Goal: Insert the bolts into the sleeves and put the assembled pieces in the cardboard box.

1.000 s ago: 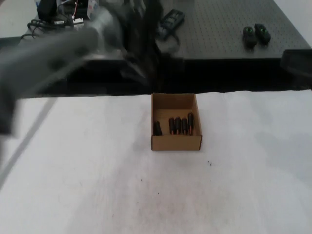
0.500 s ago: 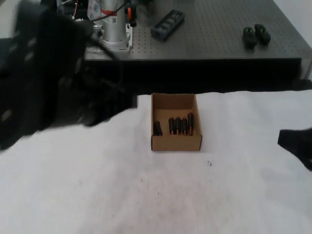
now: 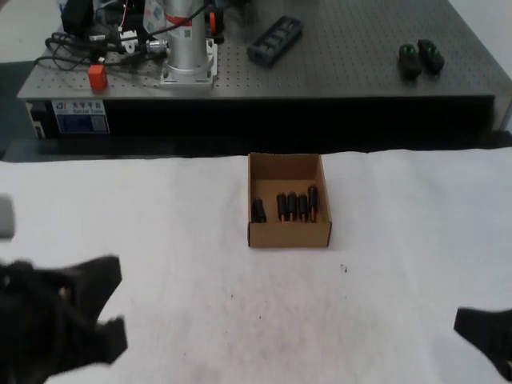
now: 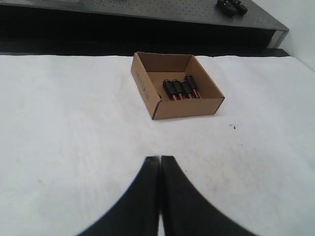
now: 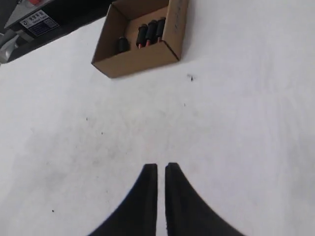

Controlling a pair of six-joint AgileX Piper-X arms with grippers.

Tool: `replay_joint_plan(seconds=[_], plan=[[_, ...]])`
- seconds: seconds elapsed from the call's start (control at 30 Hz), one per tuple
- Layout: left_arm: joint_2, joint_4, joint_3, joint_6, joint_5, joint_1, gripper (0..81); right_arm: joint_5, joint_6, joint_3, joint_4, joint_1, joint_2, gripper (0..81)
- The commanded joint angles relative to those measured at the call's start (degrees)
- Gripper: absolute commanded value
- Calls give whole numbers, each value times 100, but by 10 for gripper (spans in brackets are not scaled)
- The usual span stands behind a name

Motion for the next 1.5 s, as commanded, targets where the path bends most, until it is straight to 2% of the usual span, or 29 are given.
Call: replay_joint_plan(seconds=[0.0, 0.23, 1.47], plan=[[4, -26, -34, -49, -71, -3, 4, -387, -231, -1, 138, -16, -47, 50], [-587, 29, 257, -85, -71, -3, 4, -672, -193, -1, -383, -16, -64, 50], [-585, 111, 257, -85, -71, -3, 4, -672, -193, -1, -368, -16, -64, 50]])
